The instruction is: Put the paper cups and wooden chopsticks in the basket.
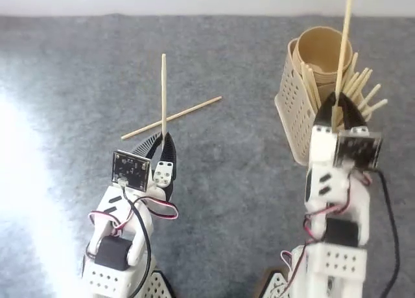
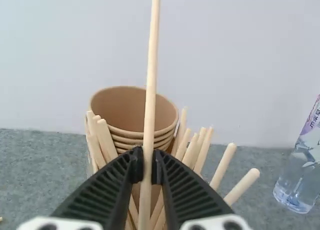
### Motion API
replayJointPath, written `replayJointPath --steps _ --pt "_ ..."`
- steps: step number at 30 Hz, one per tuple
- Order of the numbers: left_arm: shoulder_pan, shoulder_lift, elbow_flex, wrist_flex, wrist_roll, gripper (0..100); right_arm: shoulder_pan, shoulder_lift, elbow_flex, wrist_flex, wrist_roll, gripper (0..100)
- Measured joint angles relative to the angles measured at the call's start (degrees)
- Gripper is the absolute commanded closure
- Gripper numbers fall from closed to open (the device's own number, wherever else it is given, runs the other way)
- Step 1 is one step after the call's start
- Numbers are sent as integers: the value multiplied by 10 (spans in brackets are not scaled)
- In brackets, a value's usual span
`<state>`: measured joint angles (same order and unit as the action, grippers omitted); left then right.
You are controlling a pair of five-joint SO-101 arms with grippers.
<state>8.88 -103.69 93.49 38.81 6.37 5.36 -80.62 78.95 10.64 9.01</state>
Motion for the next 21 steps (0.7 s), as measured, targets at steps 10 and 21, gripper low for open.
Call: replayJointPath --steps 10,21 --pt "0 0 0 0 0 985 0 -159 121 14 13 991" --pt "0 0 0 0 0 985 -30 -23 -4 47 36 865"
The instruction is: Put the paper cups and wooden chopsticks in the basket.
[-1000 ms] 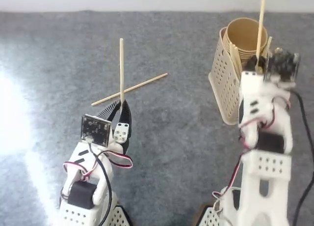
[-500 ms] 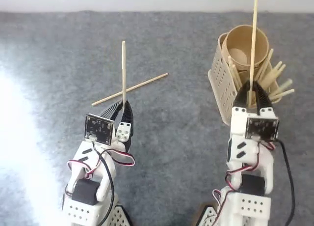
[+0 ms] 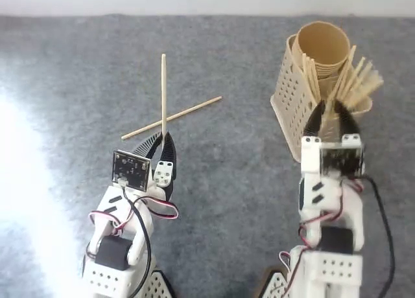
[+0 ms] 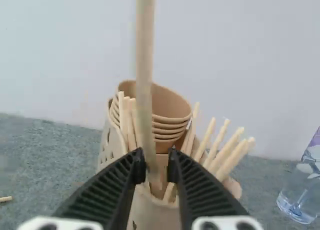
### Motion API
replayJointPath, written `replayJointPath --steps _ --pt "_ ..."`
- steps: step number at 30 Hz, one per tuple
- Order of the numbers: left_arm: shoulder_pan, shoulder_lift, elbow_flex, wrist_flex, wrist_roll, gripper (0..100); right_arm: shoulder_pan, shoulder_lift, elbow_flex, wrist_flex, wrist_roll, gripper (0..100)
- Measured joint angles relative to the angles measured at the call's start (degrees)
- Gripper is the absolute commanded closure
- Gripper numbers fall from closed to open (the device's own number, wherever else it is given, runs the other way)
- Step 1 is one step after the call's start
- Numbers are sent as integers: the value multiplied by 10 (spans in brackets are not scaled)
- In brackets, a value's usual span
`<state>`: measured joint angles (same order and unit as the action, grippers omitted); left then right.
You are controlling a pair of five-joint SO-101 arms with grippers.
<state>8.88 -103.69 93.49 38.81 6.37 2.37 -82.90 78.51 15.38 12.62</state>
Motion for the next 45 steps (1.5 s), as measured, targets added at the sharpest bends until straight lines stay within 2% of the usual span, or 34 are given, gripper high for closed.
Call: replayJointPath --steps 5,12,16,24,29,33,38,45 --pt "0 0 0 0 0 985 0 168 -133 22 -10 879" --pt "0 0 0 0 0 985 0 209 -156 22 -11 887" --pt "0 0 0 0 0 985 1 213 -156 22 -11 998" --pt "0 0 0 0 -18 985 2 216 -193 51 -11 935" --pt "0 0 0 0 -18 985 0 216 -239 80 -11 776" --pt "17 0 -7 0 -18 985 2 216 -338 163 6 775" --pt "37 0 -74 25 -18 985 0 216 -415 223 30 775" --pt "89 0 -168 26 -83 985 0 215 -527 340 33 775"
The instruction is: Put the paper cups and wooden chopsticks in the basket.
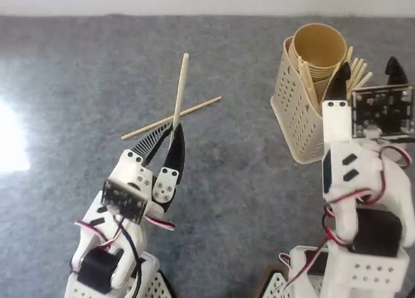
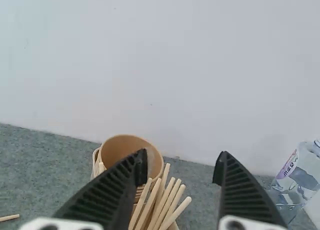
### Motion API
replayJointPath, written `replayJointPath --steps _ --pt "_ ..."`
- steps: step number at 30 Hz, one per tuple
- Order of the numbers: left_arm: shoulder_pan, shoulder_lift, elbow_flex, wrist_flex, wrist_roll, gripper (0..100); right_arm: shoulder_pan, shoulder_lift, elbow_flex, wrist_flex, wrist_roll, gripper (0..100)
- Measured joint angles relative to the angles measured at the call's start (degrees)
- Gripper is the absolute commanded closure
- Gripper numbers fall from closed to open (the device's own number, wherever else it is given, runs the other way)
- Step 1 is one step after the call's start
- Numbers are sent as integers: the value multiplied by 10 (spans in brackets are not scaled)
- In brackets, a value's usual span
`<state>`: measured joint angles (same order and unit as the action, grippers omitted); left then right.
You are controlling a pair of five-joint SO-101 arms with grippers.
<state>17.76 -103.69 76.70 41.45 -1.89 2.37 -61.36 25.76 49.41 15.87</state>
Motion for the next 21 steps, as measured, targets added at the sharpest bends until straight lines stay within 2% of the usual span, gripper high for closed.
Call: replayJointPath --steps 6,11,14,21 --pt "-1 0 -32 -5 -4 985 0 -11 -89 113 0 775" --pt "-24 0 -63 -47 -6 985 0 -11 -123 222 0 775" --pt "-29 0 -94 -51 -33 985 0 -11 -134 295 0 775" --pt "-31 41 -220 21 -49 985 0 -11 -135 410 -18 775"
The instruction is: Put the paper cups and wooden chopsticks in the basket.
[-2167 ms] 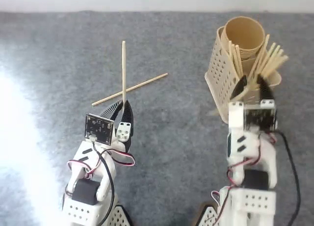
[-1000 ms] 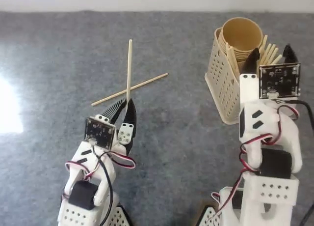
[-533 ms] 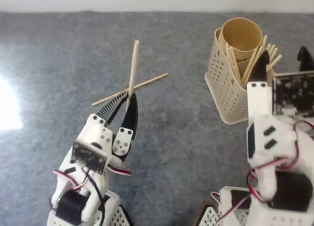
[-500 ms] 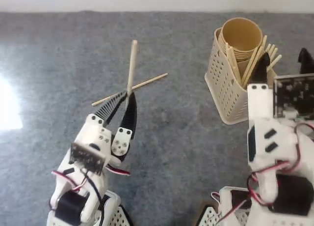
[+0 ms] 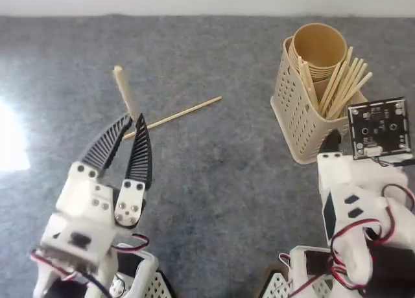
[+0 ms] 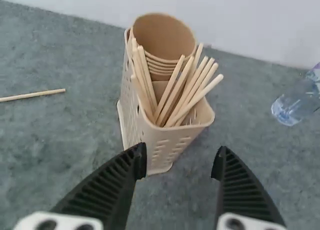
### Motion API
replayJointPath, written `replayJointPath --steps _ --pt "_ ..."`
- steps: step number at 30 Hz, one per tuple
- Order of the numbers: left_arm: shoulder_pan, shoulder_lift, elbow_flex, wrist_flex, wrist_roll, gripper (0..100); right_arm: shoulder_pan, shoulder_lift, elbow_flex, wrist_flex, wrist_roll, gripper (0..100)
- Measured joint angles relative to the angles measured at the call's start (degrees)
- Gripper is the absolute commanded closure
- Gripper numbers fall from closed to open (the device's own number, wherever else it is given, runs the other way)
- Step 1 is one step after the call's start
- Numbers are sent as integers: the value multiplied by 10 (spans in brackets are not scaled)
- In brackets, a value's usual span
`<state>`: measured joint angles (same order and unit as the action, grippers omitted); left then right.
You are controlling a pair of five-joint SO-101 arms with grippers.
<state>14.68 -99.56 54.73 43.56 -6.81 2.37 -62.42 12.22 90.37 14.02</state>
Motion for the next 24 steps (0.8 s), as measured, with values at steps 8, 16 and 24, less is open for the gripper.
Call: replayJointPath --steps 8,16,24 --pt "19 246 -178 31 48 986 55 0 6 54 13 775" --pt "115 479 -316 31 54 986 99 -32 105 55 69 775" --pt "172 635 -398 26 54 986 105 -268 278 31 118 775"
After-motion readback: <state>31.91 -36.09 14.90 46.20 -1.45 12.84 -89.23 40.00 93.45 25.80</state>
